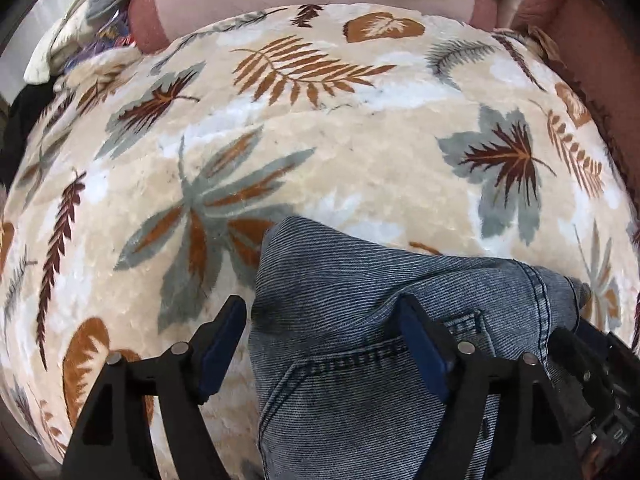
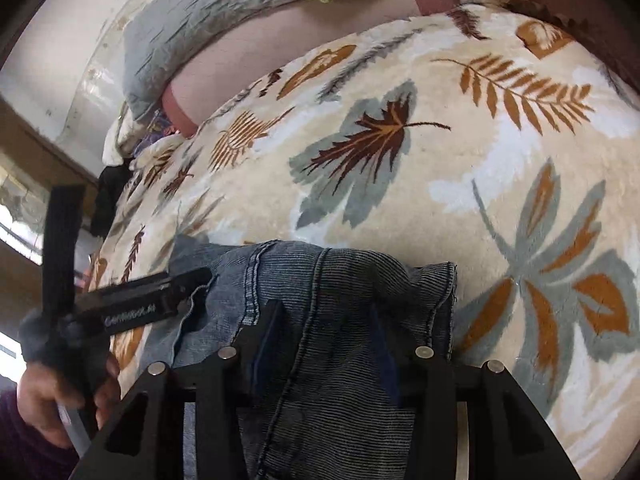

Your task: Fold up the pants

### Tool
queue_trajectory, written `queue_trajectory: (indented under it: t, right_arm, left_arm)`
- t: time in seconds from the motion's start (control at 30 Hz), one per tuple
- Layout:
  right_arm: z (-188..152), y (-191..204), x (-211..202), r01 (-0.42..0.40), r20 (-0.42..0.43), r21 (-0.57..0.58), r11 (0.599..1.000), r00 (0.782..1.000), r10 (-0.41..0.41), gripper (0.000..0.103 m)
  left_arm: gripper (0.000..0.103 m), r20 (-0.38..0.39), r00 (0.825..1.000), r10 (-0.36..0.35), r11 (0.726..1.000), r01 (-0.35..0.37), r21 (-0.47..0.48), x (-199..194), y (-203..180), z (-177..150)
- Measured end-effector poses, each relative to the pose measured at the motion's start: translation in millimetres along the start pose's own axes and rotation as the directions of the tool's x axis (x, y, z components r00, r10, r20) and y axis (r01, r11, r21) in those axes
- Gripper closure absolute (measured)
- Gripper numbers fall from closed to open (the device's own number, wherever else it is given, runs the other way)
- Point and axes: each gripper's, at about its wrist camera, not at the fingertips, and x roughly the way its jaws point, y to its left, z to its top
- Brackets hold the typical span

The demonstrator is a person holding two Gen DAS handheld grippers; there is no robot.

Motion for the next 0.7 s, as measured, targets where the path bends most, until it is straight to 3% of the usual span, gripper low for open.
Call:
queue_trajectory:
  t: [0.17, 0.3, 0.4, 0.47, 0.6, 0.7]
  right_arm:
    - [-12.2, -4.8, -33.6, -0.095, 0.038, 0.013, 0.995, 0.995, 0.094, 0.053]
    - [-42.0, 8.6, -57.1, -0.133, 0.06, -0.07, 0.989, 0.989, 0.137, 0.053]
    - [-62.3, 23.1, -66.2, -0.128, 0.073, -0.138, 0.982, 0.988, 0.139, 0.053]
    - [-75.1, 30.4, -67.4, -0.088, 0.081, -0.18, 0.98, 0.991, 0.104, 0.053]
    - [-95.4, 24.1, -56.8, -0.064, 0.045, -0.133, 0.989, 0.996, 0.071, 0.053]
    - [-109.7, 25.5, -54.8, -0.023, 0.047, -0.144, 0.989, 0.998, 0.03, 0.053]
  left_arm:
    - [0.024, 0.097, 0.995, -0.032, 0.999, 0.031, 0.008, -49.1, 11.7, -21.0]
    - [0.024, 0.152, 0.982, -0.116, 0.992, 0.107, 0.068, -87.0, 9.6, -64.8]
    - [0.024, 0.188, 0.972, -0.141, 0.986, 0.12, 0.118, -103.8, 4.0, -103.6]
    - [0.024, 0.169, 0.975, -0.144, 0.984, 0.122, 0.133, -101.6, 0.8, -123.1]
    - [0.024, 0.084, 0.986, -0.142, 0.985, 0.132, 0.107, -74.5, 5.2, -152.4]
    - [0.019, 0.065, 0.98, -0.187, 0.982, 0.185, 0.045, -55.4, 18.3, -164.1]
